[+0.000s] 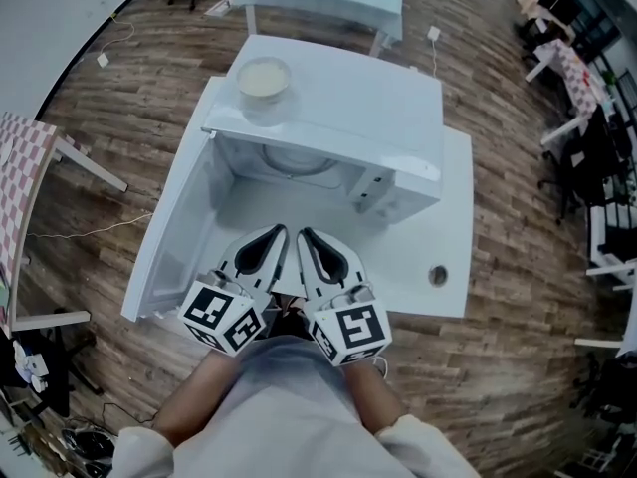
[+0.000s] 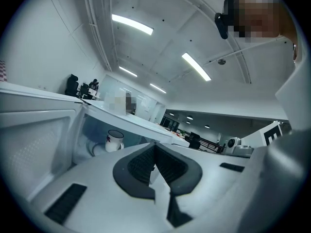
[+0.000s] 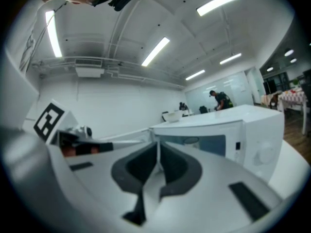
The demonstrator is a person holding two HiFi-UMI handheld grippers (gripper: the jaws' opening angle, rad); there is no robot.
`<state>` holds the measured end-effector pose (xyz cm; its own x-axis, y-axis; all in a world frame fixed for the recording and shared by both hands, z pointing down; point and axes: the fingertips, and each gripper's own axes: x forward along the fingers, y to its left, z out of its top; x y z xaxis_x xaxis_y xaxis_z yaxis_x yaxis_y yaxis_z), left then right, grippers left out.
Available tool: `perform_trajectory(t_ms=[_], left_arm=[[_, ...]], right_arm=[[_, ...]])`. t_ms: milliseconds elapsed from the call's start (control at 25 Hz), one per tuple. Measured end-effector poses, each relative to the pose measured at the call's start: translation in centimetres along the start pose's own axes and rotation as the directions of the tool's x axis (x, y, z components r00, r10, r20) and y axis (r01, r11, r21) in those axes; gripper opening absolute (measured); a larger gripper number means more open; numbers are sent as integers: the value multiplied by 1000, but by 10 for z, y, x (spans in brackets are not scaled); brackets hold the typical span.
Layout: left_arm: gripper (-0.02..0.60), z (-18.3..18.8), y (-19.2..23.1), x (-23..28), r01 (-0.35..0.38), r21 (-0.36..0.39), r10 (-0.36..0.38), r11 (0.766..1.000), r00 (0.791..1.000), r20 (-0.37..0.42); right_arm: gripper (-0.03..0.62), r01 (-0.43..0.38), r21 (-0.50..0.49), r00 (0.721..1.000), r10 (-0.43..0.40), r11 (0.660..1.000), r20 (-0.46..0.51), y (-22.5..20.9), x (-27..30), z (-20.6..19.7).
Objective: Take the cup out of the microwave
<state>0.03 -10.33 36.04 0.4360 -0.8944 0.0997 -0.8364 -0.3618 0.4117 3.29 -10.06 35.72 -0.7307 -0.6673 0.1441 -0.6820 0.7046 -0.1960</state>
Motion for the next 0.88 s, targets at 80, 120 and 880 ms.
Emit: perform_trajectory(t_ms=[80,120,880], left_arm=[[8,-2,0,7,-4,0,4,1000,1000,-9],[8,-3,0,10,-5,2,5,1000,1000,-12],[8,-14,52,40,-39,-13,38,999,998,-44]], right_arm=[[23,7,3,1000,-7,1000,8,-8,2,1],[23,14,8,1000,-14,1000,12,-13,3,1],[80,110,4,994,-110,994,8,-62,83,-45]])
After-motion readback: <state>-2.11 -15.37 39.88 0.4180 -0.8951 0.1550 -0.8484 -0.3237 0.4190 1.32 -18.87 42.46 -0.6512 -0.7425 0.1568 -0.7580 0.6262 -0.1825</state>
